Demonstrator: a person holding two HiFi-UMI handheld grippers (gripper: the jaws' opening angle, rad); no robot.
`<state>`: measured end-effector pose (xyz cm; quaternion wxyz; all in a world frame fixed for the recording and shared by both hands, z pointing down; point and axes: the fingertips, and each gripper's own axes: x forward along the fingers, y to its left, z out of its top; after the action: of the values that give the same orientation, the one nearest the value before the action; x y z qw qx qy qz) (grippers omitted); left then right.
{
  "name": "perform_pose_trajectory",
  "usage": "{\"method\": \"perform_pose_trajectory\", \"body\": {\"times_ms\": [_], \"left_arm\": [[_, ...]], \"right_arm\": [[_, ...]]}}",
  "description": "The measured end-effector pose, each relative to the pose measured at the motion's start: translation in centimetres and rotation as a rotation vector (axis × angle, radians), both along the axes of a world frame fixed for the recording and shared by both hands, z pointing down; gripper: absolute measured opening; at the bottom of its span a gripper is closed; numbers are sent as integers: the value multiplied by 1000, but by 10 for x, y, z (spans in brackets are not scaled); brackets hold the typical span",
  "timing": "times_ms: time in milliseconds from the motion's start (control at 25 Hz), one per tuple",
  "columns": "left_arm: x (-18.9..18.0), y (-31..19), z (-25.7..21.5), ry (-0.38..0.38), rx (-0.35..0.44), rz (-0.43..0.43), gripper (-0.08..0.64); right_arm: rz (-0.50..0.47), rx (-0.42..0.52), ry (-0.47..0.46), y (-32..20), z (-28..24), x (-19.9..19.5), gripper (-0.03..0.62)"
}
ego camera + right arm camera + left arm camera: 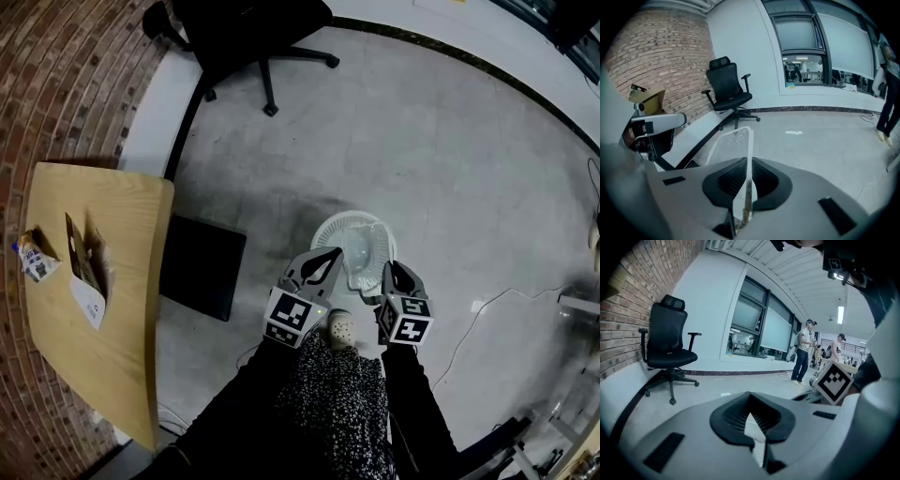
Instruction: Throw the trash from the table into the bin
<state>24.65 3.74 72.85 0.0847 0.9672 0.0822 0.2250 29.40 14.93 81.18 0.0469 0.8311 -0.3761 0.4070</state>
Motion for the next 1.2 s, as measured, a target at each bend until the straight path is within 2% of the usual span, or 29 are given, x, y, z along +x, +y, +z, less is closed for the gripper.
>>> {"method": "perform_pose_trajectory", "body": {"times_ms": [360,480,560,640,720,920,1200], "left_arm": [[6,4,13,-7,-18,-7,6],[6,5,12,-8,-18,-12,6],[4,5,13,-11,-21,-16,6],[3,5,12,-11,-25,-16,6],[2,4,10,-13,-27,-15,6],[-6,-5,-5,-13,-22,-41,6],[-12,-24,-51,17,8,-75,6]], "right_arm": [[-21,-27,-22,-4,23,-1,38],[-42,-79,-43,-2,34,-3,41],[-49,-95,-56,-2,38,-4,67],[-43,-81,-74,-3,38,-3,135],[-42,-71,-86,-4,35,-2,141],[-101,-24,-9,-18,1,3,141],[-156,21,83,-43,-64,14,140]]}}
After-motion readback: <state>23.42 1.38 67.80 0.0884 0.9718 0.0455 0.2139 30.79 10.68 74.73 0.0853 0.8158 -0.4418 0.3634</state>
